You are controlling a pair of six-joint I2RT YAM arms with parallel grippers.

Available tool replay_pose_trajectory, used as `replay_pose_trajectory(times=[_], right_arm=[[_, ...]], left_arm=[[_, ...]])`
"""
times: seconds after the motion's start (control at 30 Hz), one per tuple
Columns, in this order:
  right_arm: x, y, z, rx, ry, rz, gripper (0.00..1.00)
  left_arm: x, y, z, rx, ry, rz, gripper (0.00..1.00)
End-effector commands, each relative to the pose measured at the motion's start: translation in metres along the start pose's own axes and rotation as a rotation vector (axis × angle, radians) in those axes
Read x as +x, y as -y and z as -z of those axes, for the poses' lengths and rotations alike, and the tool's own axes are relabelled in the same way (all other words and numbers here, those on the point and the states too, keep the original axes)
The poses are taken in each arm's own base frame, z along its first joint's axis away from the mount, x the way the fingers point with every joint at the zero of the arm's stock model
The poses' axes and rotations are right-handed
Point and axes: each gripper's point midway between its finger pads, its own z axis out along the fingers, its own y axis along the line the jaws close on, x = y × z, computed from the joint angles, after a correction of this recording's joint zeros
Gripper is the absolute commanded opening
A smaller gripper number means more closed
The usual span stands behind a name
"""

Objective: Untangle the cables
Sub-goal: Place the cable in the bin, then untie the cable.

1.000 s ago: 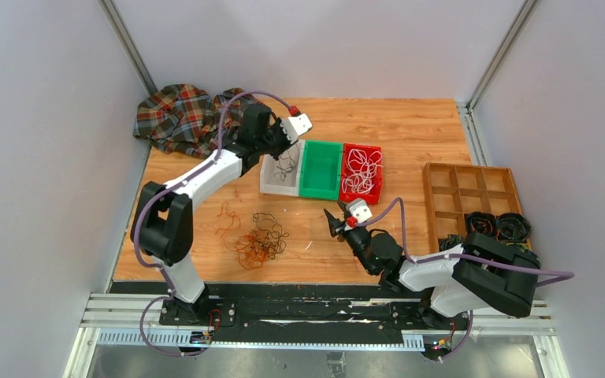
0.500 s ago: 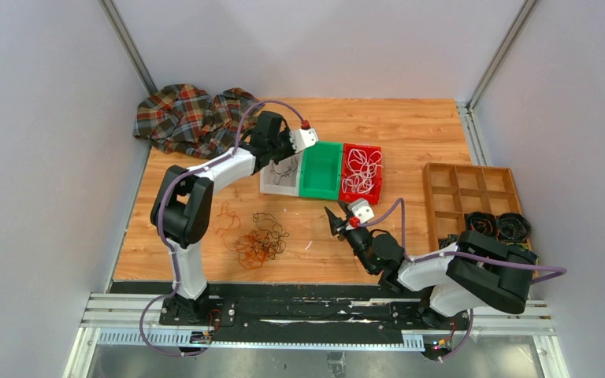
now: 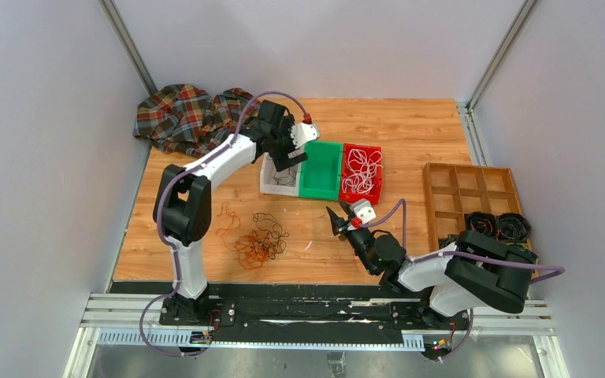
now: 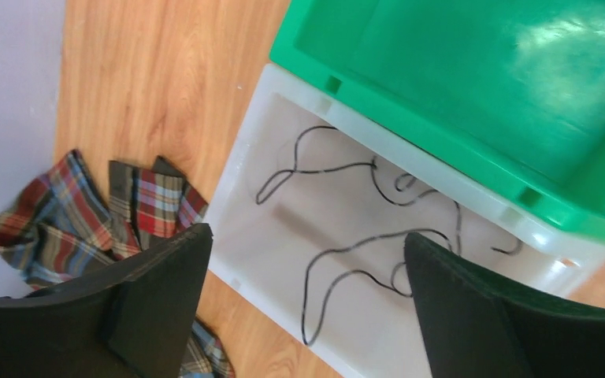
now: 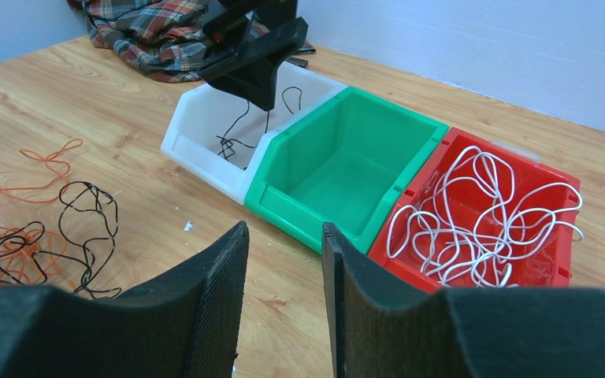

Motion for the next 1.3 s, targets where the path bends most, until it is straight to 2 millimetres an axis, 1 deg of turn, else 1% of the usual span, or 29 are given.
replay_pose_trajectory(times=[0.0, 0.03, 0.13, 0.17, 0.27, 0.3, 0.37, 0.4, 0.5, 0.57, 0.6, 0.67, 0.7, 0.73, 0.8, 0.87, 0.93, 0.97, 1.07, 1.2, 1.27], right_arm=[[-0.006, 0.01, 0.001, 0.033, 0.031, -0.002, 0.39], [-0.006, 0.009, 0.001, 0.032, 0.033, -0.003, 0.39], [-0.007, 0.01, 0.002, 0.032, 0.036, -0.005, 0.39], [-0.008, 0.01, 0.002, 0.031, 0.037, -0.004, 0.39], [-0.008, 0.008, 0.002, 0.017, 0.04, 0.002, 0.4], [-0.008, 0.005, 0.001, 0.005, 0.04, 0.008, 0.42], [-0.008, -0.002, -0.001, -0.03, 0.04, 0.032, 0.46], [-0.008, -0.008, -0.003, -0.062, 0.04, 0.044, 0.49], [-0.005, -0.037, -0.009, -0.183, 0.001, 0.105, 0.59], [-0.003, -0.061, -0.014, -0.278, -0.041, 0.078, 0.63], [-0.004, -0.074, -0.018, -0.322, -0.057, 0.057, 0.63], [-0.004, -0.093, -0.029, -0.365, -0.102, 0.012, 0.64], [0.001, -0.1, -0.035, -0.372, -0.139, 0.001, 0.64], [-0.002, -0.109, -0.044, -0.39, -0.147, -0.012, 0.64], [0.006, -0.127, -0.054, -0.462, -0.19, -0.03, 0.65], [0.021, -0.142, -0.063, -0.525, -0.283, -0.081, 0.63], [0.042, -0.149, -0.07, -0.554, -0.368, -0.113, 0.63], [0.048, -0.15, -0.074, -0.558, -0.403, -0.128, 0.62], [0.068, -0.153, -0.078, -0.581, -0.505, -0.156, 0.61], [0.089, -0.164, -0.082, -0.625, -0.611, -0.166, 0.54], [0.1, -0.164, -0.084, -0.623, -0.659, -0.172, 0.49]], left_arm=[[-0.026, 0.003, 0.051, 0.081, 0.038, 0.062, 0.98], [-0.031, 0.003, 0.06, 0.092, 0.038, 0.069, 0.98], [-0.042, -0.008, 0.089, 0.069, 0.039, 0.099, 0.98], [-0.045, -0.008, 0.099, 0.073, 0.042, 0.113, 0.98], [-0.052, -0.001, 0.133, 0.096, 0.055, 0.136, 0.98], [-0.051, 0.005, 0.143, 0.109, 0.051, 0.142, 0.98], [-0.044, 0.022, 0.165, 0.15, 0.028, 0.16, 0.98], [-0.04, 0.028, 0.174, 0.155, 0.014, 0.171, 0.98], [-0.021, 0.045, 0.199, 0.147, -0.033, 0.193, 0.98], [-0.007, 0.053, 0.214, 0.136, -0.046, 0.22, 0.98], [-0.001, 0.055, 0.22, 0.13, -0.045, 0.239, 0.98], [0.013, 0.064, 0.228, 0.131, -0.05, 0.263, 0.98], [0.021, 0.07, 0.23, 0.13, -0.063, 0.271, 0.98], [0.028, 0.075, 0.232, 0.132, -0.073, 0.279, 0.98], [0.037, 0.085, 0.237, 0.144, -0.068, 0.297, 0.98], [0.041, 0.091, 0.246, 0.142, -0.047, 0.301, 0.98], [0.047, 0.093, 0.25, 0.129, -0.046, 0.302, 0.98], [0.049, 0.092, 0.252, 0.12, -0.047, 0.304, 0.98], [0.053, 0.093, 0.258, 0.098, -0.047, 0.306, 0.98], [0.052, 0.095, 0.262, 0.092, -0.031, 0.304, 0.98], [0.052, 0.097, 0.264, 0.091, -0.023, 0.3, 0.98]])
